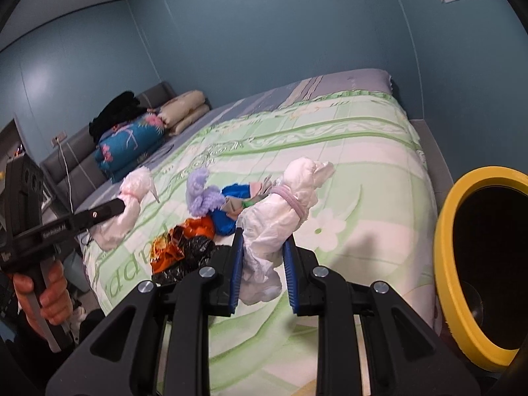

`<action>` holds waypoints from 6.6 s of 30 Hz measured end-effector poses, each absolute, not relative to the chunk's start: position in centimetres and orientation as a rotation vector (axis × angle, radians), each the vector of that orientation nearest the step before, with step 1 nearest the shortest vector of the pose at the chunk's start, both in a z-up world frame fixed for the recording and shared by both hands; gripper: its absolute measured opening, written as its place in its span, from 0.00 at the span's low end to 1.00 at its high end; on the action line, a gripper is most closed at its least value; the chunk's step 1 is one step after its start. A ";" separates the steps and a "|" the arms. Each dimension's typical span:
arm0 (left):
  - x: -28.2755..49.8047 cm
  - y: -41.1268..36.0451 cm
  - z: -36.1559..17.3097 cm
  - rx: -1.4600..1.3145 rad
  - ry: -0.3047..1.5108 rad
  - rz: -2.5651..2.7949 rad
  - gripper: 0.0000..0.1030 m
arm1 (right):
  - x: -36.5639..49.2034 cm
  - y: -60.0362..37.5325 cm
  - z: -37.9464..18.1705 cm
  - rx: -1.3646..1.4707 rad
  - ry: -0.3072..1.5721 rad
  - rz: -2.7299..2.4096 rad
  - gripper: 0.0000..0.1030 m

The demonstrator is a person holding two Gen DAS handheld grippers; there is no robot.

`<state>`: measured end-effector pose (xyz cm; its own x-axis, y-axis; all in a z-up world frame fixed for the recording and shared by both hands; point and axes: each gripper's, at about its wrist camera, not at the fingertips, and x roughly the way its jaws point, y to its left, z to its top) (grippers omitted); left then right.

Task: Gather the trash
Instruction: 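Carry both held tissue bundles over the yellow-rimmed bin, then open both tools to drop the tissues into the bin, then move both open tools back toward the trash pile on the bed, then grasp the orange snack wrapper with the left tool while the right tool grasps the green packet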

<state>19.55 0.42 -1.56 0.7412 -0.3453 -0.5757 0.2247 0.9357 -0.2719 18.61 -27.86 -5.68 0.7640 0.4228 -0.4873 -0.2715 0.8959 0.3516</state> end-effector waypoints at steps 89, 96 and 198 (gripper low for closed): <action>26.0 -21.5 -1.8 -0.127 0.698 -0.677 0.61 | 14.3 -47.1 0.1 0.308 0.513 -0.111 0.51; 25.2 -14.8 -0.2 -0.135 0.648 -0.572 0.71 | 15.1 -41.9 1.6 0.268 0.493 -0.013 0.64; 25.6 8.7 -12.5 -0.398 0.852 -0.322 0.09 | 31.2 -17.8 -10.1 0.045 0.803 0.325 0.26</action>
<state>25.64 8.71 -12.53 0.6180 -0.4278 -0.6596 0.1153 0.8792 -0.4623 31.15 -17.81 -10.10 0.6479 0.3026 -0.6990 -0.2687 0.9495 0.1620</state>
